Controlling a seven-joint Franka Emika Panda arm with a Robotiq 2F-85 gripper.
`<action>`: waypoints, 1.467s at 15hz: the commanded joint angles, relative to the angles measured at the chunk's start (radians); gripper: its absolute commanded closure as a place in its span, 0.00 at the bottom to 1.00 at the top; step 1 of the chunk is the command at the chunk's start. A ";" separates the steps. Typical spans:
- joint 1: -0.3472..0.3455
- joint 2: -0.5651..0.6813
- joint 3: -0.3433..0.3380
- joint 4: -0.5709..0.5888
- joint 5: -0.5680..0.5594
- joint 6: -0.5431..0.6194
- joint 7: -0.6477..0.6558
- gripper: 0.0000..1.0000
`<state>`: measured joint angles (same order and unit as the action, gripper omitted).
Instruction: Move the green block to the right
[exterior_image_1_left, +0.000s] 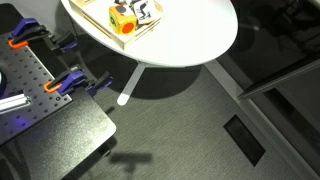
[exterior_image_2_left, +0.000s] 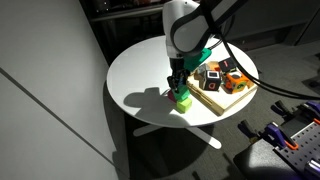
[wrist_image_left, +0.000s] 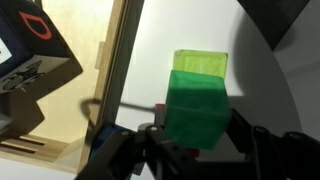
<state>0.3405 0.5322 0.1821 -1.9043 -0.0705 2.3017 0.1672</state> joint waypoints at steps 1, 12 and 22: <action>0.018 0.011 -0.017 0.038 -0.022 -0.036 0.020 0.66; 0.027 -0.088 -0.018 -0.004 -0.016 -0.108 0.094 0.70; 0.011 -0.268 -0.033 -0.194 -0.033 -0.095 0.228 0.70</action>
<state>0.3529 0.3550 0.1593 -2.0007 -0.0758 2.1990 0.3351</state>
